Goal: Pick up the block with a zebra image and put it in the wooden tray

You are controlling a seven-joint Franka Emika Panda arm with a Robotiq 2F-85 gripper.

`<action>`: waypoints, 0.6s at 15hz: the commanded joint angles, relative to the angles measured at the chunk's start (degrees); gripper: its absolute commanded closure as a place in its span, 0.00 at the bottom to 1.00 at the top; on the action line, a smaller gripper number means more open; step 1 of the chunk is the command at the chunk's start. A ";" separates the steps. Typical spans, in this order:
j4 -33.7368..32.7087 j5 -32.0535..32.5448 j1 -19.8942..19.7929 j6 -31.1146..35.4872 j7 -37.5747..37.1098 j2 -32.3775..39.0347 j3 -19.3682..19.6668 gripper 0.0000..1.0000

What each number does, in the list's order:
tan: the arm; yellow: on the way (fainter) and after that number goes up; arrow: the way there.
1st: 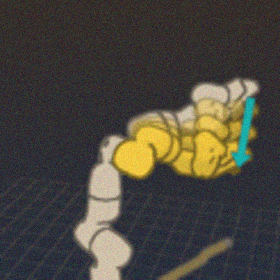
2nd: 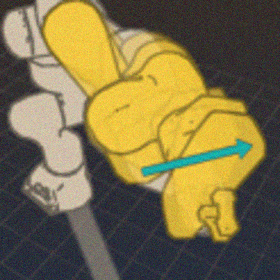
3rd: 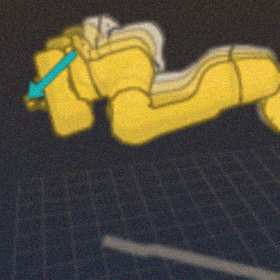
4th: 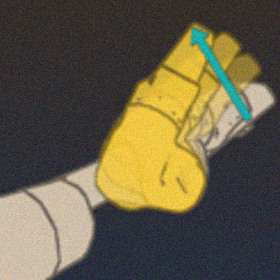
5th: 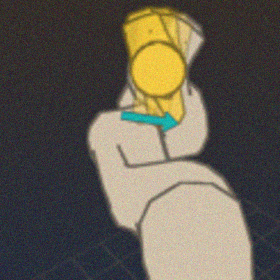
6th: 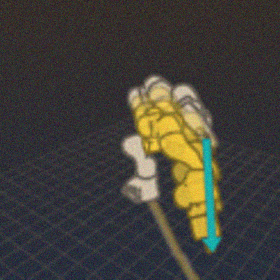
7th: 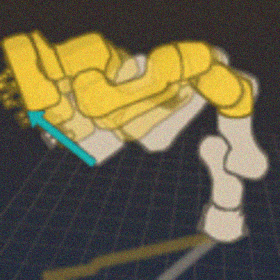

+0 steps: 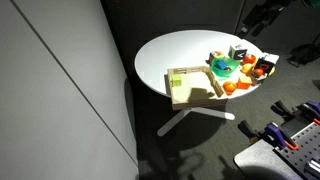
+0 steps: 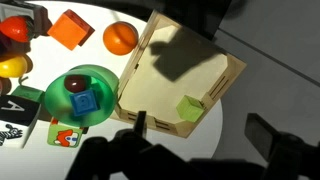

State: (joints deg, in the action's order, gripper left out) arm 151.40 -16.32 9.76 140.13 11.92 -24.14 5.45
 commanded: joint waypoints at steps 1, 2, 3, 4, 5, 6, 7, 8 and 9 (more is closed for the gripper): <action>-0.09 -0.39 -0.73 -0.20 0.24 0.00 -0.74 0.00; -0.09 -0.39 -0.73 -0.20 0.24 0.00 -0.74 0.00; -0.09 -0.39 -0.73 -0.20 0.24 0.00 -0.74 0.00; -0.09 -0.39 -0.73 -0.20 0.24 0.00 -0.74 0.00; -0.09 -0.39 -0.73 -0.20 0.24 0.00 -0.74 0.00; -0.32 -0.24 -0.80 -0.23 -0.17 0.17 -0.97 0.00; -0.86 0.13 -0.98 -0.53 -0.87 0.52 -1.34 0.00; -1.20 0.26 -1.09 -0.63 -1.46 0.78 -1.63 0.00; -1.71 0.56 -1.35 -0.62 -2.47 1.18 -2.13 0.00</action>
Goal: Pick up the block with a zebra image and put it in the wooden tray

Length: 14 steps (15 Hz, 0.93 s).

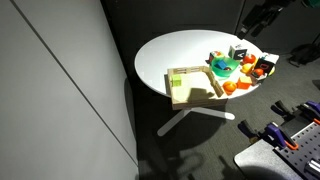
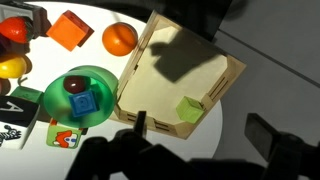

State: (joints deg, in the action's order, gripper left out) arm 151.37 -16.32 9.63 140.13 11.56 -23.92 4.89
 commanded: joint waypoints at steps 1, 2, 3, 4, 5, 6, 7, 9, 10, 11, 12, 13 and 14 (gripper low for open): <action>-2.15 0.70 -1.46 -0.53 -2.97 1.32 -2.01 0.00; -2.80 0.91 -1.79 -0.30 -4.11 1.78 -2.51 0.00; -3.47 1.29 -2.20 -0.45 -5.20 2.15 -2.99 0.00; -4.43 1.63 -2.69 -0.37 -6.54 2.76 -3.46 0.00; -5.44 2.11 -3.25 -0.50 -7.94 3.43 -3.95 0.00; -6.59 3.01 -4.00 -0.77 -9.57 4.22 -4.57 0.00; -7.77 4.24 -4.84 -1.12 -11.44 5.08 -5.24 0.00; -10.33 8.08 -6.87 -2.37 -15.91 6.98 -6.67 0.00; -11.66 10.46 -7.95 -3.20 -18.35 7.98 -7.37 0.00; -12.87 12.48 -8.74 -4.28 -20.34 8.90 -7.85 0.00; -14.19 14.65 -9.57 -5.56 -22.32 9.94 -8.23 0.00; -15.34 16.21 -10.07 -6.99 -23.72 10.81 -8.36 0.00; -16.47 17.49 -10.40 -8.44 -24.72 11.69 -8.34 0.00</action>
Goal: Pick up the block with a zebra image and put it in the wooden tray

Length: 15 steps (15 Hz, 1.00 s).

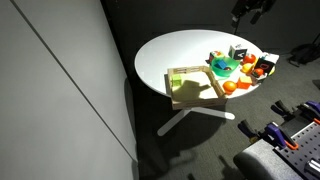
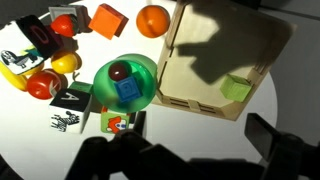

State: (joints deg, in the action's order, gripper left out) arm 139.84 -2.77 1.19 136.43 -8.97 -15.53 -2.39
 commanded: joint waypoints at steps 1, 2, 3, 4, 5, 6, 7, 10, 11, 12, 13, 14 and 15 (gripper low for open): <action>-6.10 5.10 -2.26 -6.30 -5.07 4.26 -0.94 0.00; -7.25 6.00 -2.49 -7.75 -5.65 5.21 -0.70 0.00; -8.34 6.71 -2.71 -9.10 -6.16 6.14 -0.47 0.00; -9.67 7.25 -2.97 -10.66 -6.43 7.29 -0.16 0.00; -11.01 7.75 -3.26 -12.07 -6.71 8.43 0.16 0.00; -12.28 7.90 -3.44 -13.47 -6.57 9.45 0.50 0.00; -13.68 8.09 -3.65 -14.74 -6.44 10.60 0.89 0.00; -17.54 7.71 -3.91 -17.34 -4.81 14.03 2.39 0.00; -18.78 7.64 -3.94 -18.06 -4.58 15.18 2.87 0.00; -19.97 7.52 -4.00 -18.44 -4.29 16.45 3.36 0.00; -20.98 7.46 -4.06 -18.56 -4.17 17.59 3.79 0.00; -21.97 7.12 -4.15 -18.60 -3.63 18.87 4.24 0.00; -22.67 6.86 -4.21 -17.98 -3.35 19.99 4.67 0.00</action>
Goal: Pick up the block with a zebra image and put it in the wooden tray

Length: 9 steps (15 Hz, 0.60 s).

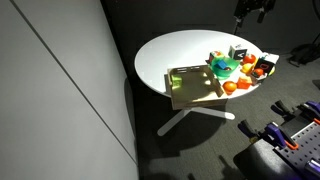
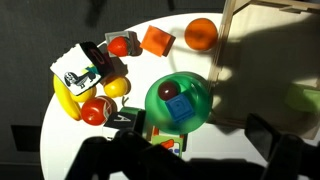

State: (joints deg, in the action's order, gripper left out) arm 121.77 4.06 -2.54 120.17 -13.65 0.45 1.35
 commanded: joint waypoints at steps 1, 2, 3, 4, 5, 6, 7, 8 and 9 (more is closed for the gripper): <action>-5.19 -0.27 -0.57 -0.73 2.00 5.09 1.34 0.00; -6.01 -0.27 -0.63 -0.61 2.18 6.13 1.68 0.00; -6.86 -0.21 -0.70 -0.57 2.26 7.27 2.01 0.00; -7.60 -0.21 -0.76 -0.47 2.60 8.15 2.30 0.00; -8.20 -0.39 -0.88 0.37 3.10 9.08 2.61 0.00; -8.66 -0.67 -0.98 1.20 3.53 9.73 2.83 0.00; -9.18 -0.93 -1.11 1.81 4.07 10.38 2.98 0.00; -9.65 -1.25 -1.22 2.27 4.44 10.91 3.11 0.00; -9.91 -1.45 -1.26 2.53 4.82 11.15 3.22 0.00</action>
State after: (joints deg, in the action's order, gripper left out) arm 114.62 3.96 -3.11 122.45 -11.20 9.84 4.34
